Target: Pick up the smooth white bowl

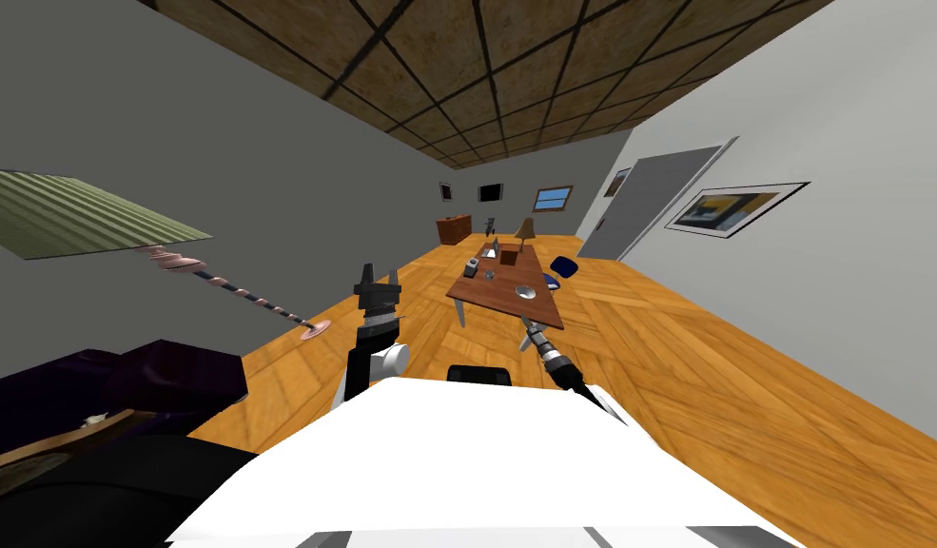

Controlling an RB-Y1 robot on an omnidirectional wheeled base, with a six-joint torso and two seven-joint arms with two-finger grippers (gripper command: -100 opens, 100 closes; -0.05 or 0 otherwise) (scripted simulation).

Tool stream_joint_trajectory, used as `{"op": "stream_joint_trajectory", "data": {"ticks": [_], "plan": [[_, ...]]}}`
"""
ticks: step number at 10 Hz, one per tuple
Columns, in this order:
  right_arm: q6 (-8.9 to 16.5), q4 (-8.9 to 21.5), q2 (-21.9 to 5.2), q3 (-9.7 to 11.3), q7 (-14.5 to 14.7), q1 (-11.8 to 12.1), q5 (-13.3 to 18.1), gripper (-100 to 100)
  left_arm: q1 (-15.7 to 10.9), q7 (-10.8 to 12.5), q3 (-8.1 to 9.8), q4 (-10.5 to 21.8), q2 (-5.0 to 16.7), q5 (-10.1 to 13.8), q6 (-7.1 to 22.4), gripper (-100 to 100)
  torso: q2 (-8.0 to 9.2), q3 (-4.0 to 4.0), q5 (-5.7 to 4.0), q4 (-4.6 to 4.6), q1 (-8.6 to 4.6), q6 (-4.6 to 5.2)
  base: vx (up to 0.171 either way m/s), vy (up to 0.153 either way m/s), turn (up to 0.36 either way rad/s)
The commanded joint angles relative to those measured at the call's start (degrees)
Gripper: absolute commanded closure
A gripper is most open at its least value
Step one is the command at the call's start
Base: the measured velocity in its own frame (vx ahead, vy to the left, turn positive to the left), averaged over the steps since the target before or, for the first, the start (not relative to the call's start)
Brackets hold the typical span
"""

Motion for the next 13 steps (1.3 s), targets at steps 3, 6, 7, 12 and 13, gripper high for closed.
{"op": "stream_joint_trajectory", "data": {"ticks": [3,6,7,12,13], "plan": [[3.7,5.7,-5.8,4.4,2.8,0.4,2.9,-100,0.0,0.0,0.0,0.0,0.0,0.0,0.0,0,0.07,0.05,0.04,0.03,0.13,0.02,-0.048,0.078,0.091],[5.9,11.2,-10.6,7.7,5.1,-0.2,5.4,-100,0.0,0.0,0.0,0.0,0.0,0.0,0.0,0,-0.03,-0.01,0.05,0.01,0.14,0.02,-0.017,0.081,0.096],[5.9,11.4,-11.3,7.7,5.1,-0.2,5.4,-100,0.0,0.0,0.0,0.0,0.0,0.0,0.0,0,-0.08,-0.04,0.03,0.0,0.09,0.0,-0.002,0.045,0.056],[8.8,19.8,-18.4,12.4,8.9,-1.9,9.2,-100,0.0,0.0,0.01,0.0,0.0,0.0,0.0,0,-0.16,-0.08,0.02,-0.02,-0.01,0.02,0.007,0.053,0.09],[9.7,21.3,-20.3,13.8,10.2,-2.6,10.4,-100,0.0,0.0,0.0,0.0,0.0,0.0,0.0,0,-0.16,-0.08,0.02,-0.02,0.02,0.0,0.03,0.082,0.174]]}}
